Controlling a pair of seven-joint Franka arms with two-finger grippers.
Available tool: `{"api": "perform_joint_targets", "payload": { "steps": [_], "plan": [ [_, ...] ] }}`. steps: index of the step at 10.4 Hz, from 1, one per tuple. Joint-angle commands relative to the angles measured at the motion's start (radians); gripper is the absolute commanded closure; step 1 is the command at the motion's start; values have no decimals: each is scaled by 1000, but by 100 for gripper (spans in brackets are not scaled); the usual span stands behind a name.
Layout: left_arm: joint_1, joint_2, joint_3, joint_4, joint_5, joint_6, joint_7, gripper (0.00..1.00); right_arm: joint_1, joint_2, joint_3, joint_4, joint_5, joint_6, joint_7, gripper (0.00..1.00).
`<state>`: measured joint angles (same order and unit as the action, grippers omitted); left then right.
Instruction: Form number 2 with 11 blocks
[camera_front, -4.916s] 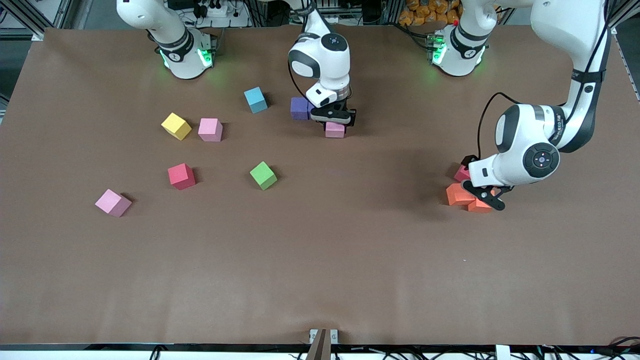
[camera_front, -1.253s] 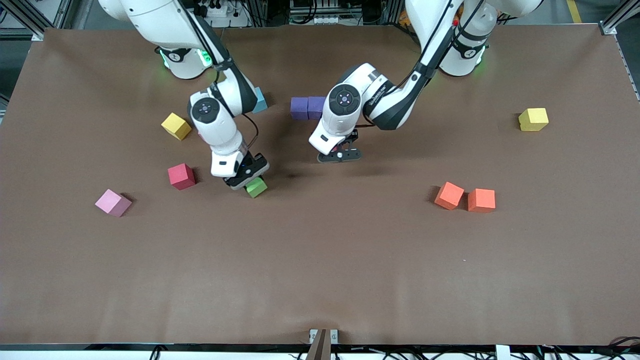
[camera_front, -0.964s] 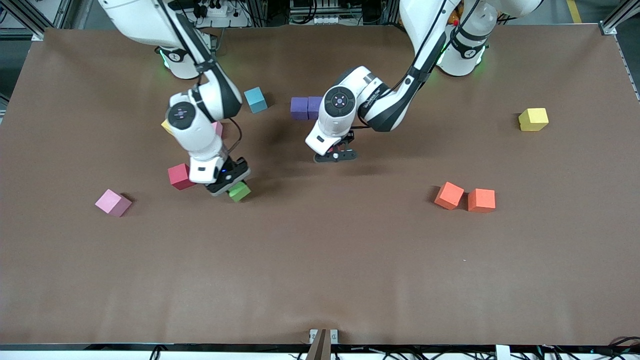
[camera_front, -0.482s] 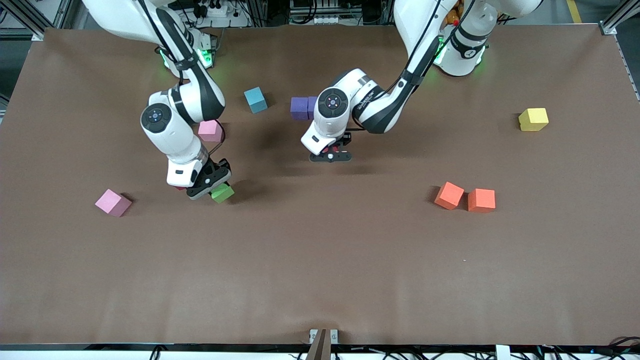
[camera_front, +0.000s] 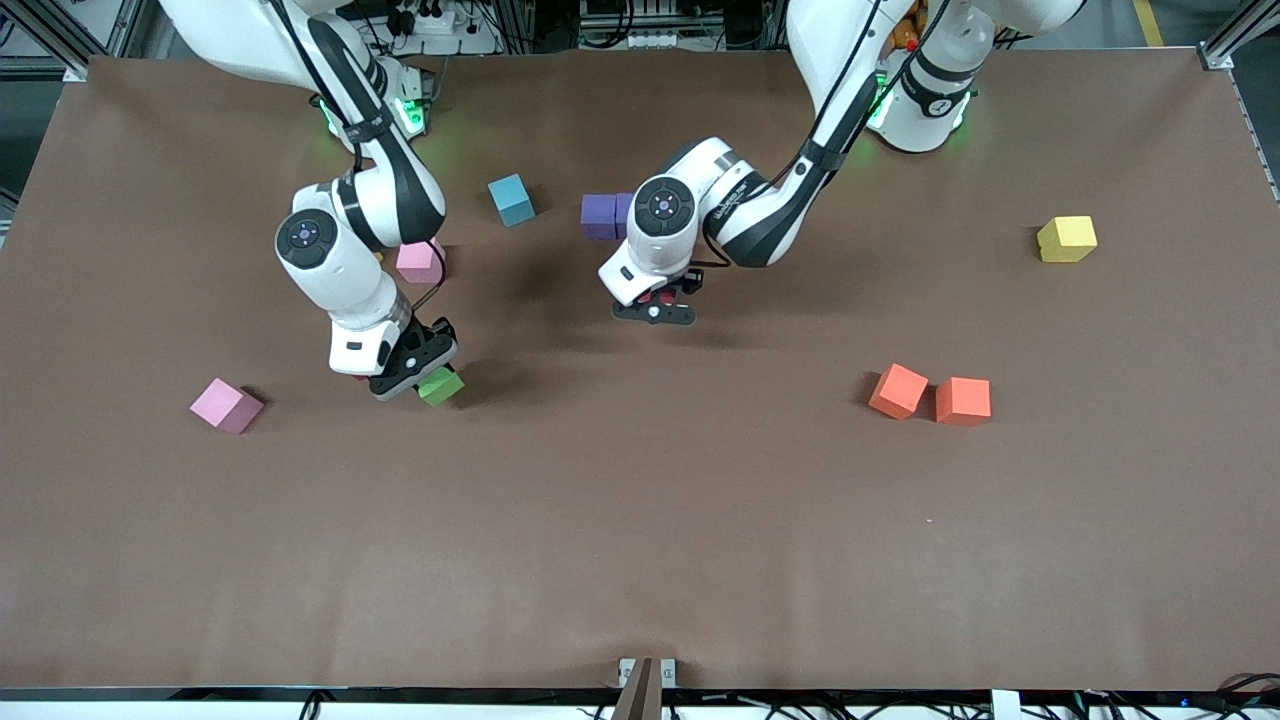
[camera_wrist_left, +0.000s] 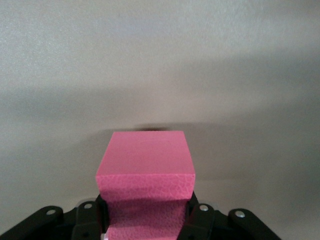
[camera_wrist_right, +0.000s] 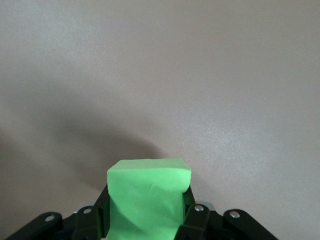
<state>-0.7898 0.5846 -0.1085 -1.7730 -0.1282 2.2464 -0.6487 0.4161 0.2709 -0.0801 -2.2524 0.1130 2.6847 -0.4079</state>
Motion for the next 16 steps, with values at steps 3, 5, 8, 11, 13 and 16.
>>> {"api": "perform_joint_targets", "payload": {
  "steps": [3, 5, 8, 11, 13, 16],
  "plan": [
    [3, 6, 3, 17, 12, -50, 17, 99, -20, -21, 19, -18, -3, -3, -19, 97],
    [6, 7, 3, 18, 7, -50, -17, 99, -20, -21, 19, -18, -3, -3, -19, 97],
    [7, 23, 1, 20, -1, -48, -23, 99, -20, -19, 19, -21, -3, 1, -20, 97],
    [7, 27, 1, 24, -57, -47, -25, 99, -20, -18, 19, -21, -1, 3, -20, 97],
    [7, 27, 3, 21, -57, -48, -25, 99, -20, -16, 19, -21, -1, 4, -20, 97],
    [9, 32, 3, 12, -56, -48, -22, 98, -20, -16, 19, -21, -1, 4, -20, 97]
  ]
}}
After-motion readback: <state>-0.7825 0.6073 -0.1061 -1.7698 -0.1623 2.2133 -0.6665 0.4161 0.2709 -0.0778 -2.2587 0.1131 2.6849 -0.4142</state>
